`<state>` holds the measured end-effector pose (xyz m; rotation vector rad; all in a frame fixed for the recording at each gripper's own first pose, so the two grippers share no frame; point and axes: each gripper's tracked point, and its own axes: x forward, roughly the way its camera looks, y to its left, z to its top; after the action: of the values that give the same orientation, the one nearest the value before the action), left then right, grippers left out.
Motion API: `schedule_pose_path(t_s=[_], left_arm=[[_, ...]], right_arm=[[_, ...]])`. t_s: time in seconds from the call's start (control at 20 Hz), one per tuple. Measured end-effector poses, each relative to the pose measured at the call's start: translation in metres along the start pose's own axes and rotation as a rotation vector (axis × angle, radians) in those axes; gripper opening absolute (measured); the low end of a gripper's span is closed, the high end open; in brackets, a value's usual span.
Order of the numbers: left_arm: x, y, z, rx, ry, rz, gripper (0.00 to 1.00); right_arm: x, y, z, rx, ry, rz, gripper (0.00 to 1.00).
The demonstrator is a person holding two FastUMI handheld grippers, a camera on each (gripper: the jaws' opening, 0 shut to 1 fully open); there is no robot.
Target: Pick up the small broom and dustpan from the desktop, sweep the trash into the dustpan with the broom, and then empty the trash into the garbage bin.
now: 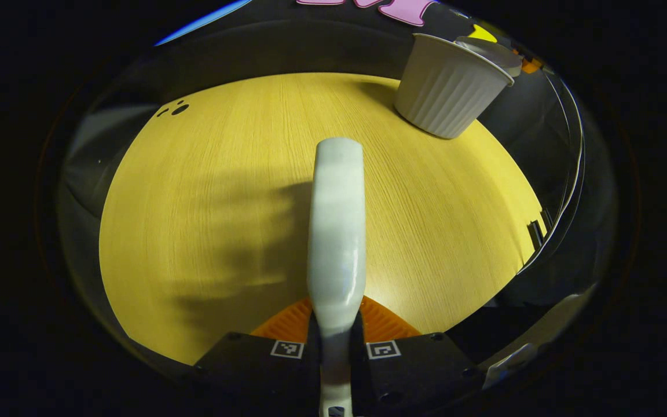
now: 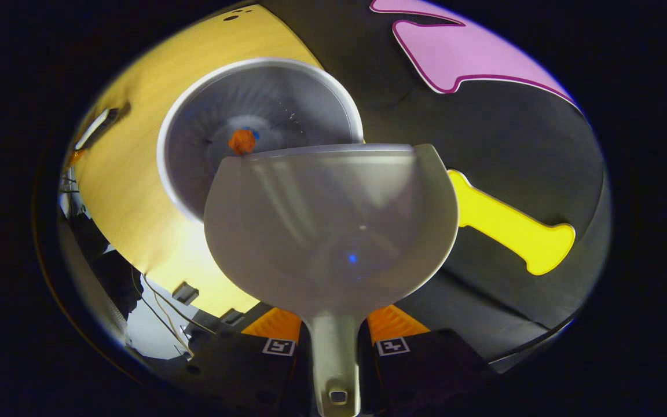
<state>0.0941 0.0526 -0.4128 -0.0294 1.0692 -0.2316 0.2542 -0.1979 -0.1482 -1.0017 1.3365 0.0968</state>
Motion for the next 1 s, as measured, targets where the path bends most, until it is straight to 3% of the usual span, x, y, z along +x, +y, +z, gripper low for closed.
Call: schedule_pose_path(t_s=[0.25,0.4,0.75,1.0], left_arm=[[0.001,0.003,0.001,-0.014,0.0,0.009,0.25],[0.001,0.008,0.006,-0.008,0.0,0.018,0.25],[-0.002,0.013,0.024,-0.004,-0.031,0.031,0.25],[-0.007,0.018,0.034,0.025,-0.04,0.052,0.25]], right_arm=[[0.0,0.0,0.003,0.01,-0.015,-0.005,0.36],[-0.002,0.0,-0.003,0.075,-0.051,0.02,0.36],[-0.049,0.023,-0.022,0.484,-0.362,0.188,0.36],[-0.087,0.088,-0.037,0.578,-0.541,0.27,0.36]])
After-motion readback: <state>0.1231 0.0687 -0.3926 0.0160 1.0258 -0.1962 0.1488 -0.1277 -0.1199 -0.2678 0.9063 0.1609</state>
